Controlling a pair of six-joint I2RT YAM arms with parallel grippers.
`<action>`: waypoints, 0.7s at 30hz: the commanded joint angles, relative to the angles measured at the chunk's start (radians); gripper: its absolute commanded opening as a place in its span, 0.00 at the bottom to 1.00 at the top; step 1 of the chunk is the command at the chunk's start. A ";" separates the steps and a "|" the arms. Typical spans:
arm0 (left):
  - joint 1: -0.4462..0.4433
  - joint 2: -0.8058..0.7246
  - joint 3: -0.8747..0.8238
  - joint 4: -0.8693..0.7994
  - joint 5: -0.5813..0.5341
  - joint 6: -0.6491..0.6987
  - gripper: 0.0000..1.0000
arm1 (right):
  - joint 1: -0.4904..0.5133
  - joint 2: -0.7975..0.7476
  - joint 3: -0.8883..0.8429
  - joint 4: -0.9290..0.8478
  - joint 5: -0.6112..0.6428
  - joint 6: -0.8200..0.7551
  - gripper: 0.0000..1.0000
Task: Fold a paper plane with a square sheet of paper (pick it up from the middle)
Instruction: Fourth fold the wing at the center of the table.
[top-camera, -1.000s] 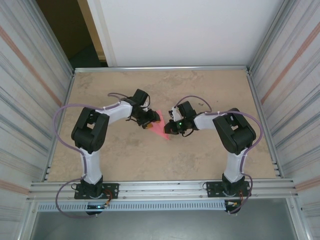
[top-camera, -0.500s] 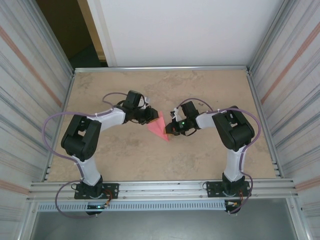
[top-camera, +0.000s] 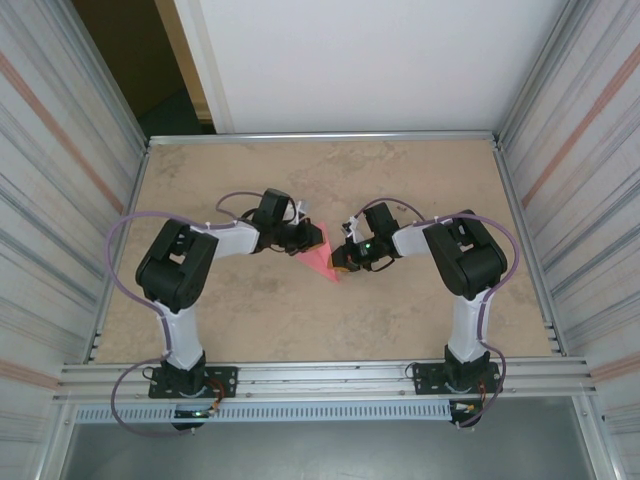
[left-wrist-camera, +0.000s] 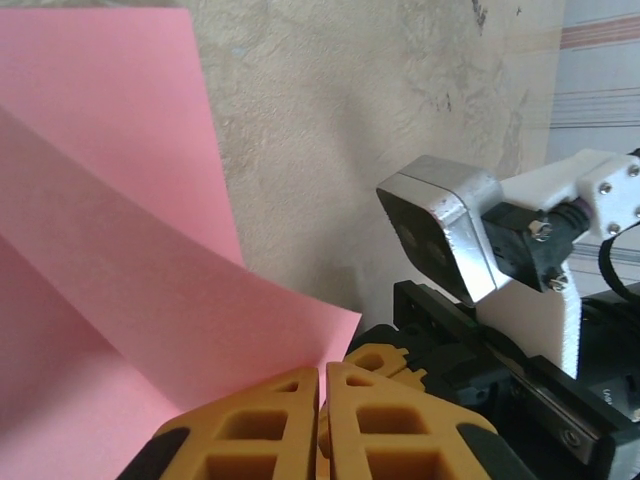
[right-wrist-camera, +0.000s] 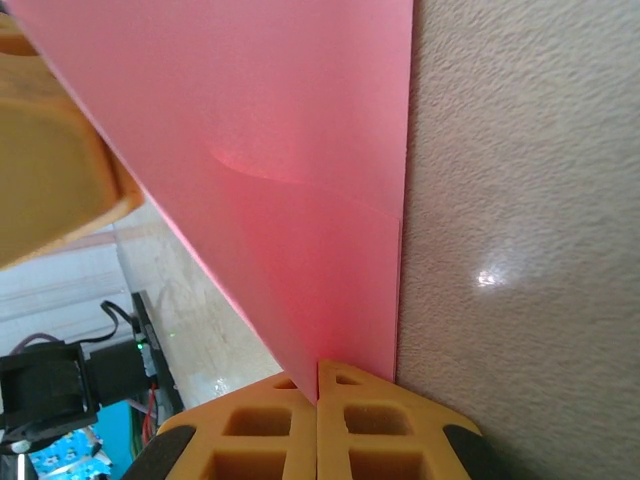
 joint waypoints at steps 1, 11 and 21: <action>-0.011 0.017 0.005 0.021 0.030 0.005 0.12 | -0.004 0.023 0.018 -0.021 -0.011 0.019 0.08; -0.012 0.056 0.034 -0.024 0.002 -0.004 0.10 | -0.006 0.031 0.021 -0.037 -0.006 0.018 0.10; -0.012 0.067 0.048 -0.066 -0.021 -0.003 0.09 | -0.005 0.031 0.021 -0.046 -0.003 0.016 0.14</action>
